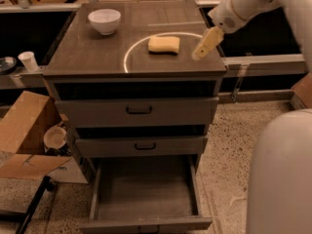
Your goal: Place sponge into bottom drawer
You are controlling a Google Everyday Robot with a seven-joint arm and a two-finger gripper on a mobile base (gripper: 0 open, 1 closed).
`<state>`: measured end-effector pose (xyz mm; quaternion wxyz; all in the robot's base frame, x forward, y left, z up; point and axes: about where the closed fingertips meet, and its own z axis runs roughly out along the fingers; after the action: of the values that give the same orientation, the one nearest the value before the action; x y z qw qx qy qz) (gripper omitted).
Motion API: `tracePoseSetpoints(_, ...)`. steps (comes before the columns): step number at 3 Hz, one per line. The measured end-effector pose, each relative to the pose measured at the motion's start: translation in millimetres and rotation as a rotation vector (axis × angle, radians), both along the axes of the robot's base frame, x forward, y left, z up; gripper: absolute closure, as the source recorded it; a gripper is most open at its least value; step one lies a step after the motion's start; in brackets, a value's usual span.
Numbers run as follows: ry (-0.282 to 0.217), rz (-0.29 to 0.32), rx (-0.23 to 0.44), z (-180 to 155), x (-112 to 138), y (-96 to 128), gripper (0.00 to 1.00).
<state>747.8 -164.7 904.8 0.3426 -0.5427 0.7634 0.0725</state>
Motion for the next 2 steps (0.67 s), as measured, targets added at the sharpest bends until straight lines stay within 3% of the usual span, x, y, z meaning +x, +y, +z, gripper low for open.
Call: tracePoseSetpoints(2,-0.019,0.029,0.112,-20.1,54.1,52.7,0.00)
